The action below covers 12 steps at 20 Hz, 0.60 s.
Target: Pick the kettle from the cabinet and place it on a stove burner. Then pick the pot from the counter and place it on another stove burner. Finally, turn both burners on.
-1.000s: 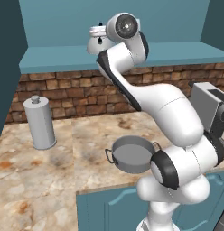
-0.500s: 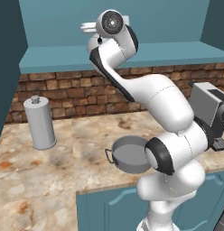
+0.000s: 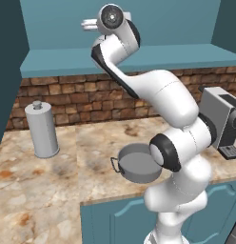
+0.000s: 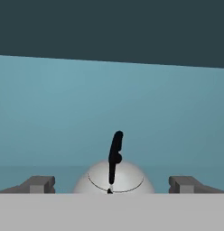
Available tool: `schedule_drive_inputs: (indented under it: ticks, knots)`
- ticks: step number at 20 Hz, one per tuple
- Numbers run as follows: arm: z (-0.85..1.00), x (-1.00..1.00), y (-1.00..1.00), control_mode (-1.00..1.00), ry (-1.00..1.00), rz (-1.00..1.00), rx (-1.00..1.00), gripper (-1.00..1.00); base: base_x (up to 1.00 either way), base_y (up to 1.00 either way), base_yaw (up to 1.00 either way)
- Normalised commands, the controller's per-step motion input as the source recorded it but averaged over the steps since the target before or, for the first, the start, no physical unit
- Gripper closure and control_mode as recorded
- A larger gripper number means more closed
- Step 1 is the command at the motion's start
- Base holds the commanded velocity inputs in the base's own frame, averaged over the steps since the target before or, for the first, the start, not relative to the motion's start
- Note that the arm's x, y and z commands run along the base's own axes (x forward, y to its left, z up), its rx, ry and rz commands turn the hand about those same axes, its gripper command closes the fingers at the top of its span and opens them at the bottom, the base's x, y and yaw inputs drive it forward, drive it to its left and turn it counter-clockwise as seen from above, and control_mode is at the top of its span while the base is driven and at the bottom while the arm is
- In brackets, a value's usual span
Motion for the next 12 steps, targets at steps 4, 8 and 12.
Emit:
schedule_drive_inputs:
  ticks: [4,8,12]
  knots:
    - [0.00,0.20,0.00,-1.00,0.05,0.00,0.01,-1.00,0.00,0.00,0.00]
    - [0.01,0.17,-0.08,-1.00,0.06,0.00,0.02,-1.00,0.00,0.00,0.00]
    - [0.01,0.17,-0.17,-1.00,0.06,0.00,0.02,-1.00,0.00,0.00,0.00]
